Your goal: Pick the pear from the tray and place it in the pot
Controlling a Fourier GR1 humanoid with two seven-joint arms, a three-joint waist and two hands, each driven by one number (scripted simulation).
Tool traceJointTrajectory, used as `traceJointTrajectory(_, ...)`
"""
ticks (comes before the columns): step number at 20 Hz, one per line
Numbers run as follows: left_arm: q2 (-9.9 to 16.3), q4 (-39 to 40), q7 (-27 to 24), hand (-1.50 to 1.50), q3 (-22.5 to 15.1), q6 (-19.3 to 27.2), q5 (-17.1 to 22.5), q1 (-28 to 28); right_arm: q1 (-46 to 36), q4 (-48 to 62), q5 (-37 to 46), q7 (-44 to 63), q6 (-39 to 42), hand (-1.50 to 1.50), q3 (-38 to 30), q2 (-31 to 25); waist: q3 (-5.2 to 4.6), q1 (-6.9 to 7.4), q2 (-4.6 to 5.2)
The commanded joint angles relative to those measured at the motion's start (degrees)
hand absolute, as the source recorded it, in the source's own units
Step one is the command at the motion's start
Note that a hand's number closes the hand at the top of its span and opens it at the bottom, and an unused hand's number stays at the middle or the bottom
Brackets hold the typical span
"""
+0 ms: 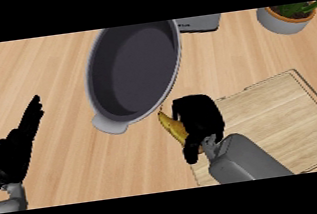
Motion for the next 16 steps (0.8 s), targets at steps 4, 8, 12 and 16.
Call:
traceJointTrajectory(4, 0.15, 1.41, 1.48, 0.0, -1.01, -0.56, -0.74, -4.0, -14.93, 2.49, 9.03, 6.41, -7.37, 1.5, 19.93, 4.85, 0.14, 0.27, -0.05)
traceJointTrajectory(8, -0.23, 2.65, 0.65, 0.0, -0.44, 0.08, -0.8, -3.48, -21.35, 1.31, 14.77, 14.2, -15.14, 1.5, 25.16, 4.92, 0.13, -0.57, -0.5)
traceJointTrajectory(12, -0.8, 4.3, 0.83, 0.0, -0.04, 0.78, -0.9, -3.2, -28.74, -0.75, 19.5, 22.47, -17.19, 1.5, 27.66, 4.95, 0.04, -1.2, -0.83)
traceJointTrajectory(16, -2.01, 4.79, 0.49, 0.0, -0.91, 2.06, -2.08, -3.23, -30.69, -3.37, 18.19, 26.59, -24.37, 1.5, 26.75, 4.95, 0.14, -1.75, -0.45)
